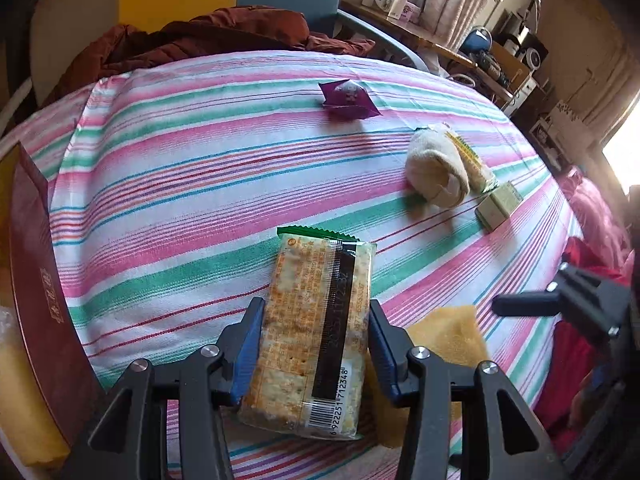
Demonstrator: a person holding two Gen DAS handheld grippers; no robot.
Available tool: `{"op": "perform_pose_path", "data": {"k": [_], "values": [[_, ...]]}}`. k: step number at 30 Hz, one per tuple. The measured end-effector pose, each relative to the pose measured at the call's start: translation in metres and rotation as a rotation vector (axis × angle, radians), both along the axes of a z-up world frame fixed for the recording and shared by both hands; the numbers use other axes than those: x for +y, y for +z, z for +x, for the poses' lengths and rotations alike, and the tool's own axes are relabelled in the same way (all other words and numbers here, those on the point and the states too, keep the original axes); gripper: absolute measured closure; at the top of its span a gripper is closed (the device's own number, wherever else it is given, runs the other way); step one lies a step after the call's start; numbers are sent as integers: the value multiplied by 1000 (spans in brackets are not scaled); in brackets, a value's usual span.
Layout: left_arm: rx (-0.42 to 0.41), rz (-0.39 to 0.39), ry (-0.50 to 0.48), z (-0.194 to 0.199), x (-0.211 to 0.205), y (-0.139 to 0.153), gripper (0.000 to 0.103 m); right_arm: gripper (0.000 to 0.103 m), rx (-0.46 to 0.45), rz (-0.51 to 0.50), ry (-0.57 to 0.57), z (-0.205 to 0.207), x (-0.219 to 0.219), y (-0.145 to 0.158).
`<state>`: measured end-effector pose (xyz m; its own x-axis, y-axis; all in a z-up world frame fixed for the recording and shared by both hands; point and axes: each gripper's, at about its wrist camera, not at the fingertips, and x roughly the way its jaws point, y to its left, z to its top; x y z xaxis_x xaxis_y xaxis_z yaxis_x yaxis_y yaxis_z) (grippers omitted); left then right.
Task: Organize objects
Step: 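Grasp the cracker packet with the left gripper while the right grasps a yellow sponge, then place the cracker packet and yellow sponge into the gold tray with both grippers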
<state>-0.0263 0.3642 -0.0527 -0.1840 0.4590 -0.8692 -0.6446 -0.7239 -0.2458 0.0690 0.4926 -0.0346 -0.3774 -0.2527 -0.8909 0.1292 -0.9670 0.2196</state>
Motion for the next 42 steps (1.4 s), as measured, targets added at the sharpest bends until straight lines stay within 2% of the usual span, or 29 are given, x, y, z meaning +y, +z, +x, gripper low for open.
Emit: {"op": "perform_pose_path", "data": {"k": [4, 6, 8, 10, 11, 12, 15, 22, 27, 31, 36, 42], "values": [[-12, 14, 12, -1, -1, -1, 54, 0, 22, -36, 0, -3, -10, -3], [-12, 22, 16, -1, -1, -2, 54, 0, 38, 1, -40, -6, -14, -7], [-12, 28, 20, -1, -2, -2, 54, 1, 50, -25, -70, -4, -15, -8], [-12, 32, 22, 0, -4, -1, 54, 16, 33, -20, -72, -7, -16, -13], [-13, 35, 23, 0, -5, -1, 54, 19, 28, 14, -67, -7, -17, -14], [-14, 41, 26, 0, -5, -1, 54, 30, 38, 28, -56, -7, -18, -12], [-5, 43, 25, 0, -5, -1, 54, 36, 47, 39, -64, -7, -14, -6], [54, 31, 17, 14, -7, 8, 54, 37, 71, 70, -229, -4, 35, 7], [106, 73, 22, 32, -22, 34, 54, 37, 86, 59, -295, -7, 51, 11], [125, 116, 58, 39, -47, 55, 54, 36, 110, 43, -269, -5, 41, 17], [144, 153, 149, 37, -99, 79, 54, 36, 135, 23, -214, -10, 15, 15], [194, 128, 296, 20, -173, 96, 54, 35, 186, -10, -153, -7, -21, 39]]}}
